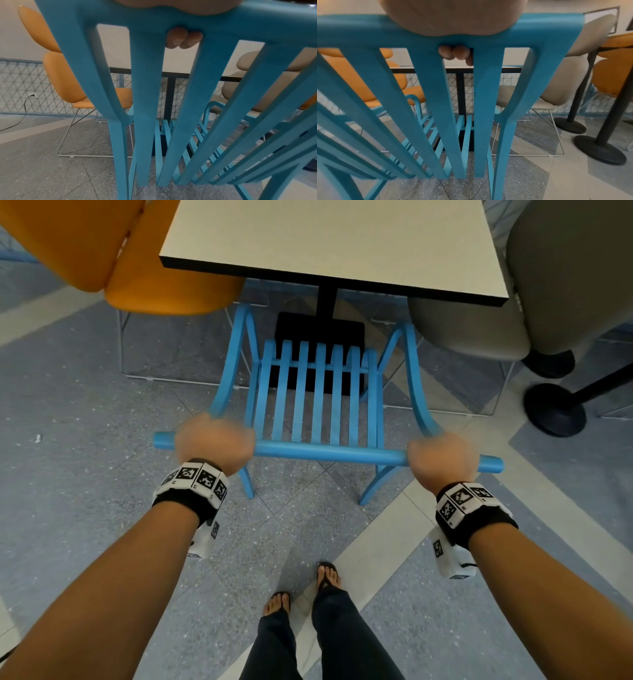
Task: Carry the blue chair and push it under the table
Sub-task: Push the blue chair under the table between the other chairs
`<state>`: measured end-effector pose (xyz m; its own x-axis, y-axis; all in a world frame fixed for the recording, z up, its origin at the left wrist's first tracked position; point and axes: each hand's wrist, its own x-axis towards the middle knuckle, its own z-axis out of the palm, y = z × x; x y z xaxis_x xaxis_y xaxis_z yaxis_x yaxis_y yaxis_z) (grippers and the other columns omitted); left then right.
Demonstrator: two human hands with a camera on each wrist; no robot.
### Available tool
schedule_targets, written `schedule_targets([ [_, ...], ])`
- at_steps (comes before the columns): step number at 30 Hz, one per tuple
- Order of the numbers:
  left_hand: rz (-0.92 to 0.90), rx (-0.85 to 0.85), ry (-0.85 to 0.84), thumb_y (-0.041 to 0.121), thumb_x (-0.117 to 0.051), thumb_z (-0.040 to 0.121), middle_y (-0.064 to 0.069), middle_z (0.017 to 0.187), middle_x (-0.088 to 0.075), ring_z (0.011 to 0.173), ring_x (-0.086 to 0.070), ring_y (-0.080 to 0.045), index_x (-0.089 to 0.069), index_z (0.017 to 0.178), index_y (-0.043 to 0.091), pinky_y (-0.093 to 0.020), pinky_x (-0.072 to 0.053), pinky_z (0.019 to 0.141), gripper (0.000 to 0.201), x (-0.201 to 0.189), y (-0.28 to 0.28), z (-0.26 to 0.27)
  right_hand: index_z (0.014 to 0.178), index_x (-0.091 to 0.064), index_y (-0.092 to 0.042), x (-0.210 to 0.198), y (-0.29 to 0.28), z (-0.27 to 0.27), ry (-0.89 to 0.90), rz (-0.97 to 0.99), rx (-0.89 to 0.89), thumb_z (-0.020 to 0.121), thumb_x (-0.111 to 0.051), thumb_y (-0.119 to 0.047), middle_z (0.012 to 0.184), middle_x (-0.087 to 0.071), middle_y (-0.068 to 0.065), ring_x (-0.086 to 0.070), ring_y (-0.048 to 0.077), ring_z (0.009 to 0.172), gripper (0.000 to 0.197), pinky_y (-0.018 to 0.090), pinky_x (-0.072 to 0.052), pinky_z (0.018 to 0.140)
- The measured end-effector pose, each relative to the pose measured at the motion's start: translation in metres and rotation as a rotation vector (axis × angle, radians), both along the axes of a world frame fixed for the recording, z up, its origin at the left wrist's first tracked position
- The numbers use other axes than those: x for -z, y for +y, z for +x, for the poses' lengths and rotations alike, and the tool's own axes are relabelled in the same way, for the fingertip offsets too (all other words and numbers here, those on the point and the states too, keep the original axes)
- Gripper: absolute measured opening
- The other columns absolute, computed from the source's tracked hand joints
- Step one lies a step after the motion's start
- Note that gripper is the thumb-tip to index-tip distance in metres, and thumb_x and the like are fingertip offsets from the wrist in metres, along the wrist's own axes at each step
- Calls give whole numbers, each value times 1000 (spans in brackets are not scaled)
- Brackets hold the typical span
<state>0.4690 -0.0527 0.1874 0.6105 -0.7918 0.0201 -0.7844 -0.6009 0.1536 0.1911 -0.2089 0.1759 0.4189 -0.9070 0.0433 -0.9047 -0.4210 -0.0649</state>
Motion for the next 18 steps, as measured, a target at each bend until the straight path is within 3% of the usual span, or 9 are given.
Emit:
schedule_targets([
  [7, -1, -9, -8, 31, -35, 73, 3, 36, -25, 48, -39, -23, -58, 44, 7, -18, -14, 47, 44, 0, -1, 4, 40, -45, -11, -3, -1, 4, -9, -8, 7, 69, -20, -37, 37, -23, -4, -39, 24, 45, 46, 18, -15, 44],
  [11, -24, -15, -18, 31, -36, 72, 2, 37, -25, 49, -40, -24, -59, 46, 6, -18, -14, 47, 43, 0, -2, 10, 41, -47, -10, -2, 0, 9, -12, -13, -6, 69, -19, -37, 37, -30, 0, -39, 24, 46, 48, 17, -14, 45],
  [18, -71, -27, 8, 32, -35, 74, -1, 38, -32, 53, -41, -24, -60, 48, 6, -19, -15, 47, 44, 4, -1, 11, 43, -48, -9, -2, 2, 9, -6, 14, -4, 70, -16, -39, 38, -24, -3, -37, 22, 46, 51, 18, -14, 44],
])
